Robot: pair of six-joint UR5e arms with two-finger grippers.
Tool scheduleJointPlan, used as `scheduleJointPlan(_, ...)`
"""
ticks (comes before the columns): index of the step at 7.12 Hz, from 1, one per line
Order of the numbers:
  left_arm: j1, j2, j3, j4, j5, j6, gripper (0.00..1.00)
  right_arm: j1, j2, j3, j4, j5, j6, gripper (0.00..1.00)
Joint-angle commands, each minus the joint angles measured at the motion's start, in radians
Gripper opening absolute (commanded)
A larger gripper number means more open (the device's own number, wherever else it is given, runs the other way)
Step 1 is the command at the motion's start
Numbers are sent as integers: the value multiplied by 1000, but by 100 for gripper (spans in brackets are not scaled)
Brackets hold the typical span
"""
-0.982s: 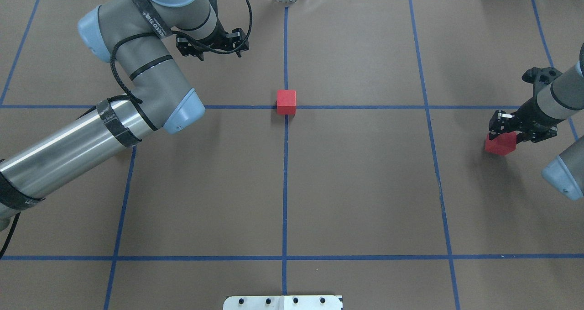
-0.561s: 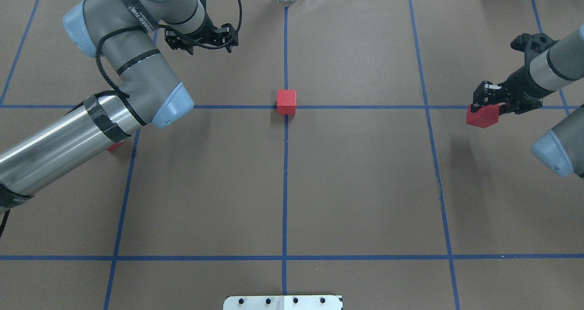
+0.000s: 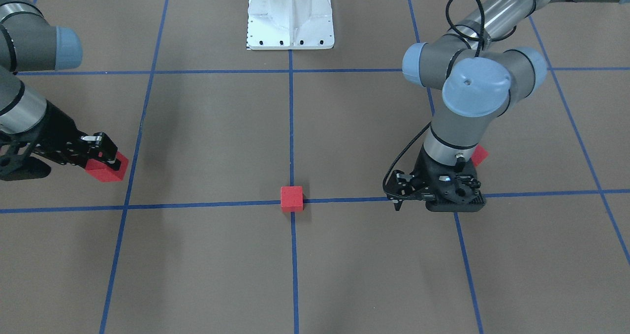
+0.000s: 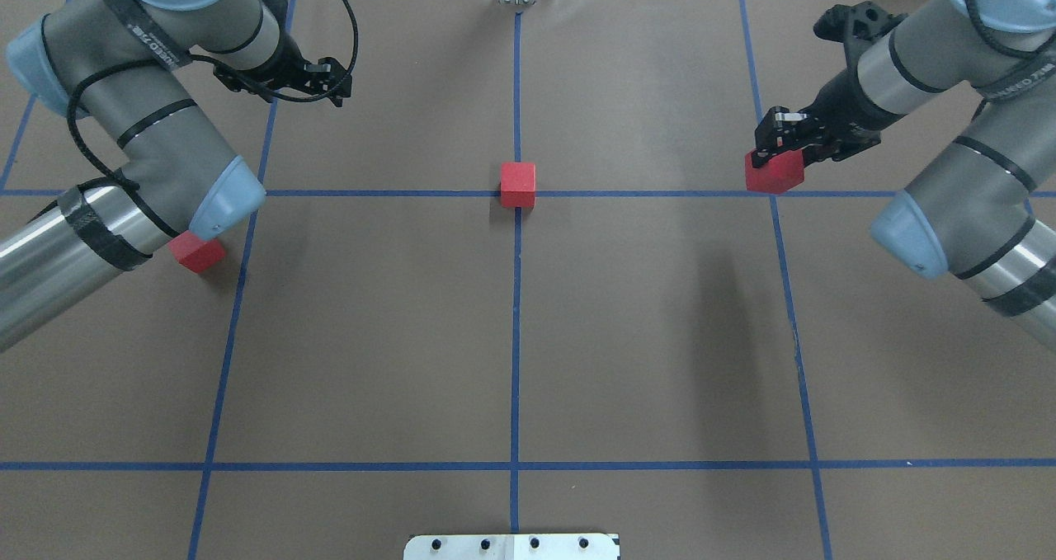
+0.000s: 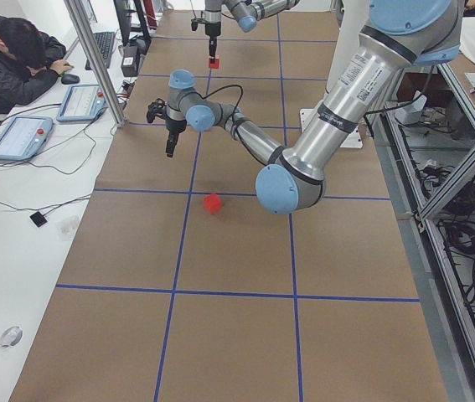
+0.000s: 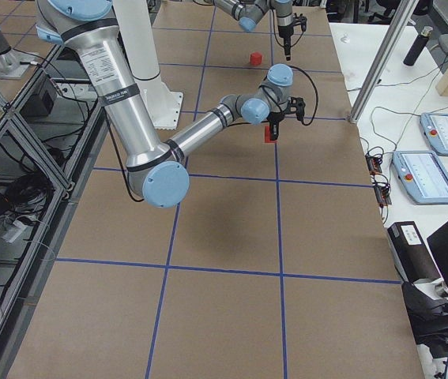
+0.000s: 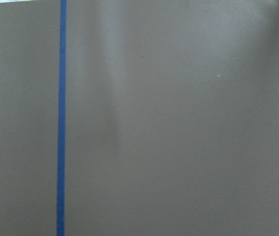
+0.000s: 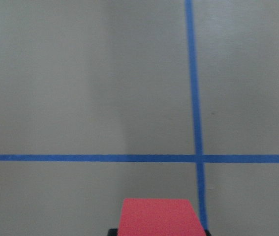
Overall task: Form red blocks into L shape at center
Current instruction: 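Carry the red cube with the right gripper toward the center cube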
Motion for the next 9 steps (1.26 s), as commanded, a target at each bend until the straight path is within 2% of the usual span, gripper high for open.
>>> scheduleJointPlan(1, -74, 57, -20, -7, -117, 88, 100, -171, 198, 11, -249, -168, -3, 0)
scheduleJointPlan(2, -122, 84, -17, -7, -168, 153, 100, -218, 231, -8, -253, -187, 5, 0)
scheduleJointPlan(4, -135, 132, -20, -7, -171, 183, 100, -240, 338, -131, -253, -189, 11, 0)
scheduleJointPlan(5, -135, 167, -43, -8, -171, 184, 100, -246, 373, -188, -252, -187, 14, 0)
scheduleJointPlan(7, -135, 172, -43, -7, -171, 183, 100, -261, 420, -278, -244, -186, 19, 0)
scheduleJointPlan(9, -133, 172, -42, -7, -171, 183, 100, -264, 479, -393, -145, -180, 162, 0)
